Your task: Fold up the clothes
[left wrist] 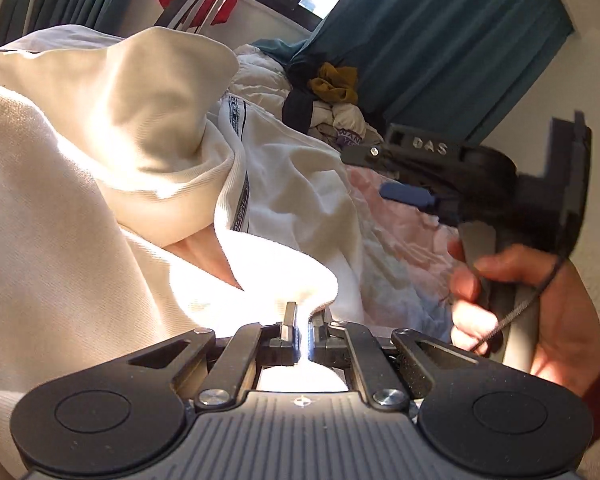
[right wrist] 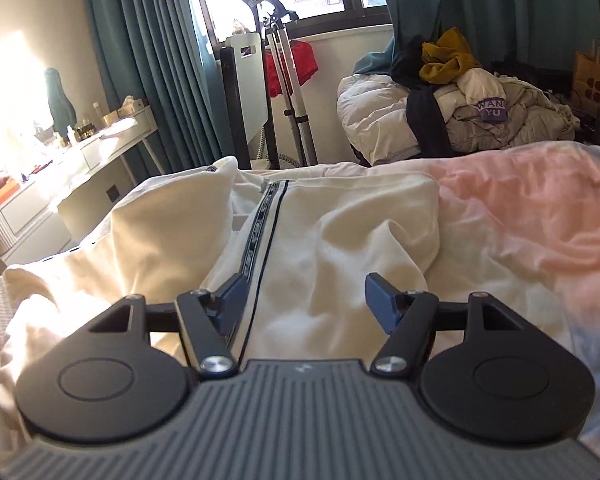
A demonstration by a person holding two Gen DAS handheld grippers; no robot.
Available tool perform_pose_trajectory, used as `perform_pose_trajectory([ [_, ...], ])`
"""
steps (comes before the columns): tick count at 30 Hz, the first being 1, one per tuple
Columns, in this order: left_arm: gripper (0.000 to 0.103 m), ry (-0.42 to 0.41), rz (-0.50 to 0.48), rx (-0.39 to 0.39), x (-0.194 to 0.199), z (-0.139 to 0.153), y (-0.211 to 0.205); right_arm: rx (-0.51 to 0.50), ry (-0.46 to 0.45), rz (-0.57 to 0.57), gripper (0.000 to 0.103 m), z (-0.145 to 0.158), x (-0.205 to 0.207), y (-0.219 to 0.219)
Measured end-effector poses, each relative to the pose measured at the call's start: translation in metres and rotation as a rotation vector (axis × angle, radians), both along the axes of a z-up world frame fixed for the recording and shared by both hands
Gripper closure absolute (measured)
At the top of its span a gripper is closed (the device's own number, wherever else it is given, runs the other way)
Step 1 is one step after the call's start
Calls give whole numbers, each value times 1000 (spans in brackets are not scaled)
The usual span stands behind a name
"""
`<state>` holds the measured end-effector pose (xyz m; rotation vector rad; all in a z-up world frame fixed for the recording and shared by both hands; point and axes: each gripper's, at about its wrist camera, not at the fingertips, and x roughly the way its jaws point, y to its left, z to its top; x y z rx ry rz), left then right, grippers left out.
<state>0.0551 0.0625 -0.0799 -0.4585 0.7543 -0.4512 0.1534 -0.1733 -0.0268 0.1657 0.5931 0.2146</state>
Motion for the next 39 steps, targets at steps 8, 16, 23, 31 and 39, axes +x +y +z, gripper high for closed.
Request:
perform_pose_trajectory([
  [8,98,41,-8,-31,8,-21,-1,-97,82,53,36,-27,112,64],
  [16,98,52,-23,-61,16,-35,4,-245,54,-30,39,-47,168,106],
  [23,98,42,-35,-73,16,-38,9,-263,127,-32,79,-66,184,109],
  [31,99,-21,-34,-27,9,-34,2,-193,47,-79,91,-17,149,68],
  [39,98,-169,-113,-13,-7,-23,-6,-22,-123,-248,91,50,45,-53],
])
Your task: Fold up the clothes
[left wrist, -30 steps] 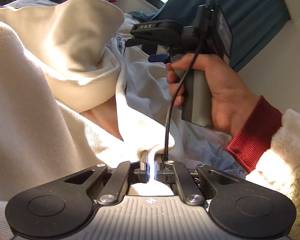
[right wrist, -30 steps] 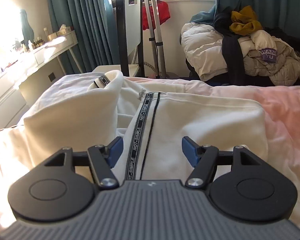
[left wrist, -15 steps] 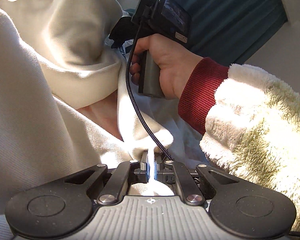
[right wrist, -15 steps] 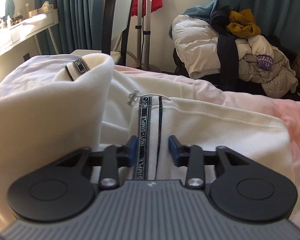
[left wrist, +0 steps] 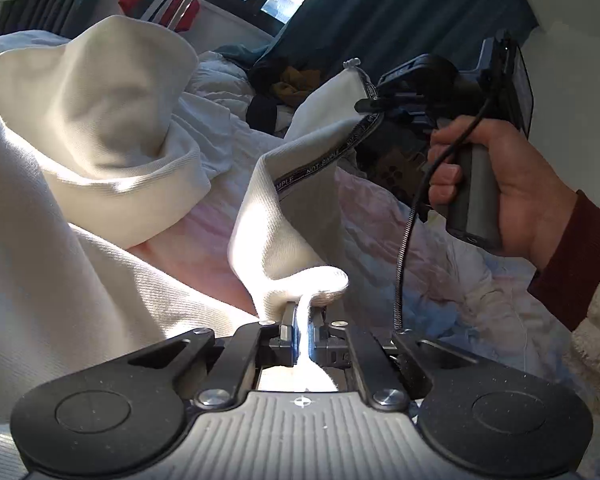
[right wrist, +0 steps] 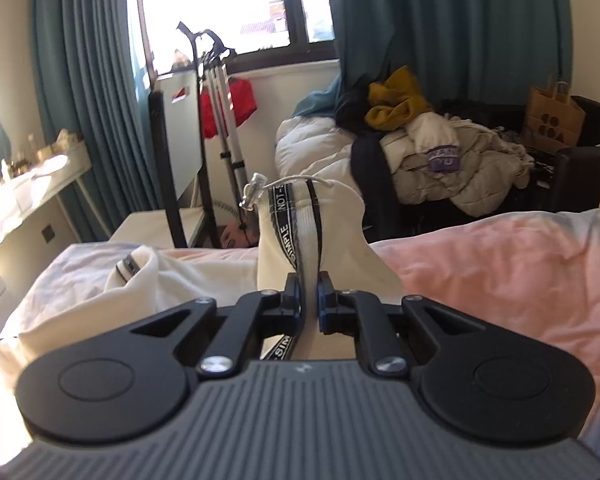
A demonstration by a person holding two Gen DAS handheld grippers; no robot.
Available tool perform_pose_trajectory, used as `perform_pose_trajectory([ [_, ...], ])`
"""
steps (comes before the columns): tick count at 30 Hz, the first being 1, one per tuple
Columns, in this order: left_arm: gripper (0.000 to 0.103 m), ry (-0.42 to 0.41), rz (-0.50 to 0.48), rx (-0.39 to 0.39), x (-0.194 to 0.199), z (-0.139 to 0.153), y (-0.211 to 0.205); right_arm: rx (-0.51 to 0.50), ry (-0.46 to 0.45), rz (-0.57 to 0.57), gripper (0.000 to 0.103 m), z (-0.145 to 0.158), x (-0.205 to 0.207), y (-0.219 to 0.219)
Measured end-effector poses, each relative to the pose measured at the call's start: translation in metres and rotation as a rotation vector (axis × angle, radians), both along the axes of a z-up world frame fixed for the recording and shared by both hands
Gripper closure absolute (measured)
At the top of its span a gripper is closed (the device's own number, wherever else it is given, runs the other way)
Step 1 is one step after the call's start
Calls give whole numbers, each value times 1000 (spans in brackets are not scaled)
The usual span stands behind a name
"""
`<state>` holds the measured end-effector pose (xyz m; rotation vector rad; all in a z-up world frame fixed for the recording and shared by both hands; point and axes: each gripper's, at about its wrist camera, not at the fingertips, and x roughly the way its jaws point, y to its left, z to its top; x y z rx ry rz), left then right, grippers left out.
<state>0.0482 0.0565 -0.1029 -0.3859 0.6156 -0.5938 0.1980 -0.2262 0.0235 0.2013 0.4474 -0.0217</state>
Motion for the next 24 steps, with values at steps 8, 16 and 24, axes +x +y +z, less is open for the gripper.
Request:
perform_pose_trajectory([
  [8,97,-90,-126,6,-2,-7,-17,237,-92,-296,92,-28,-138,-140],
  [16,95,-115,-149,34,-31,2,-49,527,-4,-510,92,-101,-208,-213],
  [24,86,-95,-63,92,-101,36,-36,676,57,-565,92,-139,-217,-237],
])
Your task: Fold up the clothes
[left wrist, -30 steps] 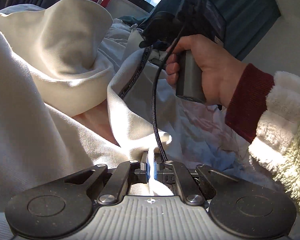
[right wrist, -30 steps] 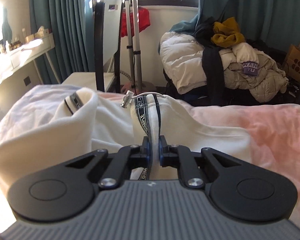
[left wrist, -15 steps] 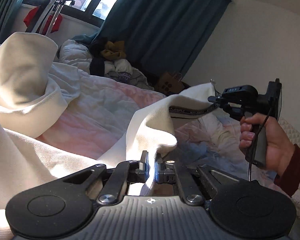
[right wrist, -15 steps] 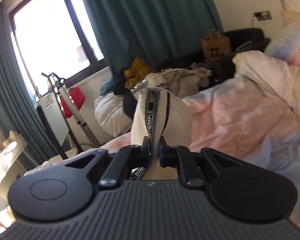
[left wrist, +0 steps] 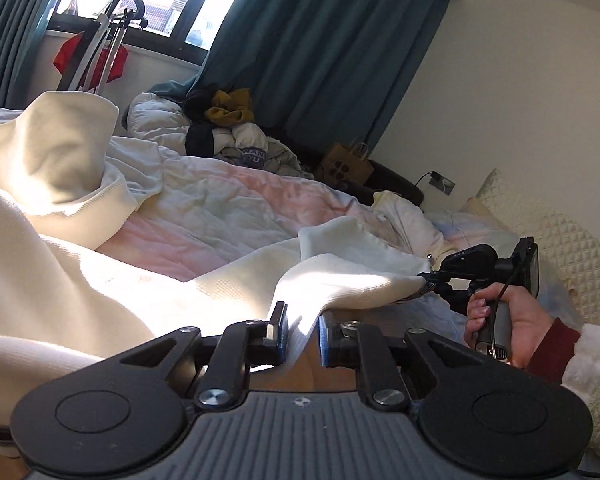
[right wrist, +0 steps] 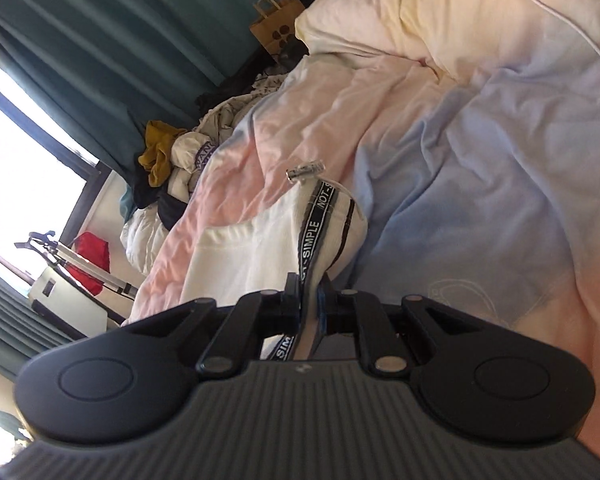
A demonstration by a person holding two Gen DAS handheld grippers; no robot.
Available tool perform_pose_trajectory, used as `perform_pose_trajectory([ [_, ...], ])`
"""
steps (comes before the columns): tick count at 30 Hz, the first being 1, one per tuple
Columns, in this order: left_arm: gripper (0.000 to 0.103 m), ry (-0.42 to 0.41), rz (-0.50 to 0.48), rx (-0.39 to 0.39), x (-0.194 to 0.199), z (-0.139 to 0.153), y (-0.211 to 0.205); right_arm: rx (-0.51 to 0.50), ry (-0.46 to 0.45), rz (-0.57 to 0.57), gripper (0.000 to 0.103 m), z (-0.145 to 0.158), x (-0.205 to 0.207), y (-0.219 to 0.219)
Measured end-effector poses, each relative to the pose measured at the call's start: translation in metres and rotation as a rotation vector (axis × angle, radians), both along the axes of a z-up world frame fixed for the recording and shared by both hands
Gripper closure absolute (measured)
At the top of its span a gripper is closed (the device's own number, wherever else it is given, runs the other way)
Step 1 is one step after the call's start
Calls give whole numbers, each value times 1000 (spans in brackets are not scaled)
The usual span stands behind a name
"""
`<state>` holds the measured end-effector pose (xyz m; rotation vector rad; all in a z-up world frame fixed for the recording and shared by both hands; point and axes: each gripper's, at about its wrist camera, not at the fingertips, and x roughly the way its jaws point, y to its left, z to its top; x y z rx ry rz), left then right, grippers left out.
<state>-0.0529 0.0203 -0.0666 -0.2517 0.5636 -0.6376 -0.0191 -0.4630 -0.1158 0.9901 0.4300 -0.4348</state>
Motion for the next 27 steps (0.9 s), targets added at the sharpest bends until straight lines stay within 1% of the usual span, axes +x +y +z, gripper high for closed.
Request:
perform_pose_trajectory([
  [1,85,12,-1,9,-7,2,2,16,-1,-4,91,-3,-2,-2],
  [3,77,34,-2,22,-19,6,7,34,1,-8,91,-6,-4,-5],
  [4,75,44,18,20,-29,10,13,35,6,-8,91,-7,-5,-6],
  [7,69,101,87,-38,-40,19,37,26,9,-23,91,-9,-8,-10],
  [8,62,121,110,-59,-43,22,45,23,0,-34,91,-9,-9,-12],
  [9,52,147,156,-97,-43,22,58,21,-11,-46,91,-9,-11,-13],
  [10,46,175,210,-140,-42,22,73,13,-33,-65,91,-8,-13,-14],
  [11,39,203,263,-184,-40,22,88,0,-52,-77,92,-7,-14,-15],
  [12,38,231,316,-227,-39,22,103,-15,-61,-85,92,-5,-14,-14],
  [15,36,367,498,-390,-30,11,155,-32,-90,-103,92,-1,-14,-14],
  [16,36,410,550,-462,-28,4,171,-24,-97,-105,92,-2,-14,-15],
  [19,35,506,698,-662,-21,-20,208,6,-111,-110,92,-3,-13,-19],
  [20,35,536,747,-728,-18,-28,220,31,-118,-114,92,-5,-13,-22],
  [22,35,570,825,-831,-15,-42,235,80,-130,-125,92,-10,-14,-26],
  [23,35,578,848,-869,-12,-47,240,88,-128,-127,92,-12,-14,-26],
  [25,35,572,861,-907,-4,-53,244,90,-123,-126,92,-14,-12,-26],
  [26,38,566,863,-912,1,-54,244,87,-125,-124,92,-15,-11,-25],
  [27,43,562,865,-915,5,-55,245,79,-124,-123,92,-15,-9,-24],
])
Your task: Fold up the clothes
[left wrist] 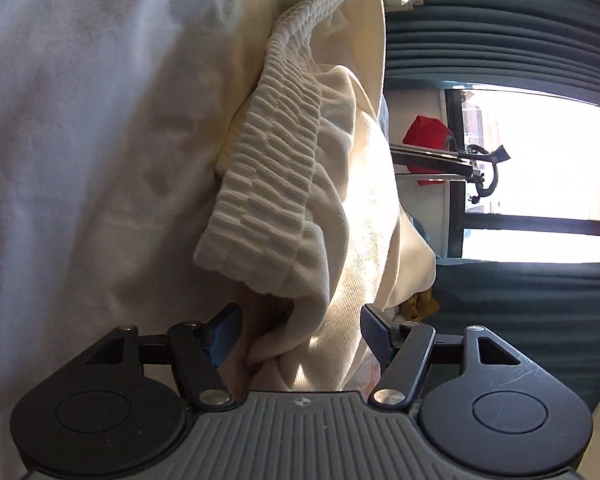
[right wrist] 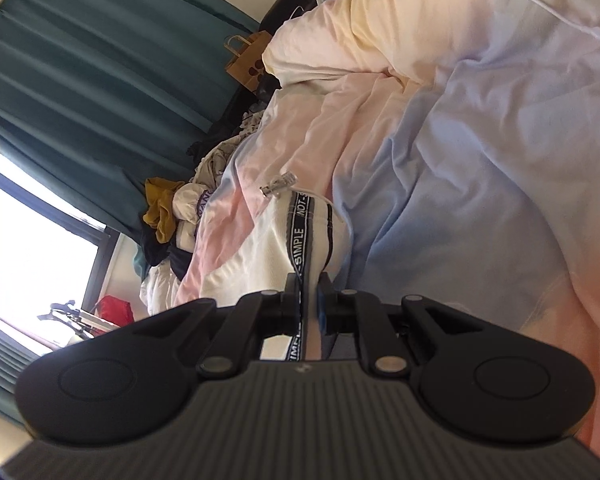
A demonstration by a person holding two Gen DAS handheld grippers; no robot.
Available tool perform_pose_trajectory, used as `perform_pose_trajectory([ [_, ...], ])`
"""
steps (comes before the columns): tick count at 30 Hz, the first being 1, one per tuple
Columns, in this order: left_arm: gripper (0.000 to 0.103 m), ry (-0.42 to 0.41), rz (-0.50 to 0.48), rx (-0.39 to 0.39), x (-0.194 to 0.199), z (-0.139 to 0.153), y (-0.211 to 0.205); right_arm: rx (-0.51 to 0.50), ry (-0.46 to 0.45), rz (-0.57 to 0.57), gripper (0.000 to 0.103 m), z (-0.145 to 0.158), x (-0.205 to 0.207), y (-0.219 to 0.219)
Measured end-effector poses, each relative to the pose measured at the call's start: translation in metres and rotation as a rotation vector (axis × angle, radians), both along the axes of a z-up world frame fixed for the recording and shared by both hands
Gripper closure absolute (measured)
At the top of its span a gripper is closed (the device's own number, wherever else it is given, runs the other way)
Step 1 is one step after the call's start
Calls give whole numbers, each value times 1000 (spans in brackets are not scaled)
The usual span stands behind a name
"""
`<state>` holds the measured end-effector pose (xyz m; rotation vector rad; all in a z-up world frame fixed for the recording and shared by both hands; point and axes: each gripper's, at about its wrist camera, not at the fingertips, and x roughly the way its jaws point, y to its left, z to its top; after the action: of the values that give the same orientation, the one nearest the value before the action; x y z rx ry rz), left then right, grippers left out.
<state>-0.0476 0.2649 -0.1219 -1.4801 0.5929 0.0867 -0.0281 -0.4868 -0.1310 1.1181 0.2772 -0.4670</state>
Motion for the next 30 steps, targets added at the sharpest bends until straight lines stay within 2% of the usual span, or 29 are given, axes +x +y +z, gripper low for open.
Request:
perform_pose_trajectory([
  [1,50,-2,6,-5,4,-1,1,-9,2,0,92,0,2,1],
  [2,70,-1,13,4,5,1,3,-16,0,1,92,0,4,2],
  [3,82,1,19,17,5,3,7,-23,0,1,92,1,6,2],
  [4,85,3,26,30,5,6,10,-30,1,0,92,1,8,3],
  [5,94,5,32,44,4,8,14,-38,2,1,92,1,9,3],
  [6,96,7,38,57,4,10,17,-41,-2,-1,92,1,10,3],
  [8,97,7,47,96,1,21,25,-45,-11,-5,92,2,10,2],
  [15,99,-10,71,293,-37,96,68,-45,-46,-27,93,6,4,-5],
  [19,99,27,76,398,-57,133,91,-7,-67,-63,93,4,-2,-10],
  [21,100,43,70,402,-67,139,99,14,-113,-82,93,7,-9,-11],
  [25,100,77,65,369,-102,127,111,-62,-150,-127,93,26,-24,-9],
  [27,100,109,65,358,-110,117,111,-57,-112,-161,93,29,-33,-9],
  [30,100,142,61,340,-118,103,113,57,6,-208,93,12,-44,-16],
])
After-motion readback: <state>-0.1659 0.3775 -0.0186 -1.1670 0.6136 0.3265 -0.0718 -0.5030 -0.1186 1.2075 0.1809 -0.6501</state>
